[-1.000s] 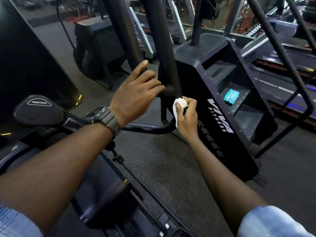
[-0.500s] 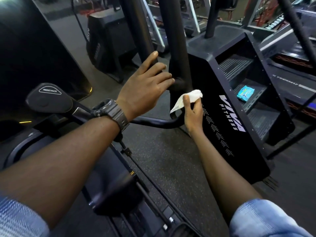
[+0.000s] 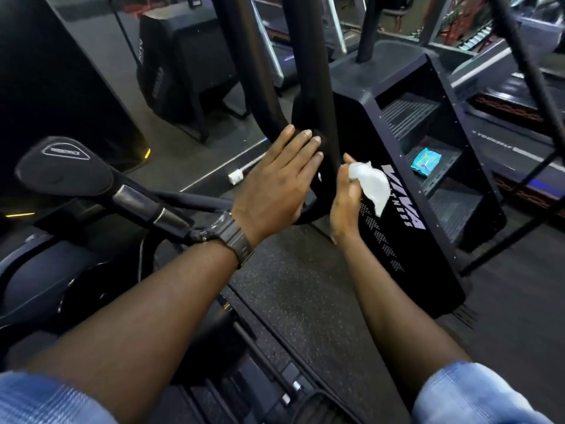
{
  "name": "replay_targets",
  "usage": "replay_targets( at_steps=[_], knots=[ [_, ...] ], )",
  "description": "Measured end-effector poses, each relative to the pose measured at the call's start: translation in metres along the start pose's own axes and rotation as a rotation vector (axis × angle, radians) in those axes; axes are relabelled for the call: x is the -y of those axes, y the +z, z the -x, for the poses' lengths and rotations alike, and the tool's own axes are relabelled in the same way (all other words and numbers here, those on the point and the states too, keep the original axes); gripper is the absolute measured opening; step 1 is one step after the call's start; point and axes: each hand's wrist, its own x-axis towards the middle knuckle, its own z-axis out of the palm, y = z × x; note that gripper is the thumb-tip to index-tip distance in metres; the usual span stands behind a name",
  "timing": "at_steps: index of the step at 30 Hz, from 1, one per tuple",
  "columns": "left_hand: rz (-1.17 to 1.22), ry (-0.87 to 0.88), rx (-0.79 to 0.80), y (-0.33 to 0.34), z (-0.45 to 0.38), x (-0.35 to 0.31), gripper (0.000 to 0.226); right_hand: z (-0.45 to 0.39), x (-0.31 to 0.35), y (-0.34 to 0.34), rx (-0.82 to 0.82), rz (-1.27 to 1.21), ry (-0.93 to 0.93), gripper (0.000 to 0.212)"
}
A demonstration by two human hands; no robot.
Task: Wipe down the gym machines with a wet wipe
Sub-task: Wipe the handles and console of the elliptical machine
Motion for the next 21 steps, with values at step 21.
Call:
replay_targets(
  at_steps=[21],
  knots=[
    [0.626, -0.45, 0.502, 0.086, 0.061, -0.015, 0.051, 0.036, -0.046, -0.011, -0.101, 0.586, -0.475, 0.044]
  ],
)
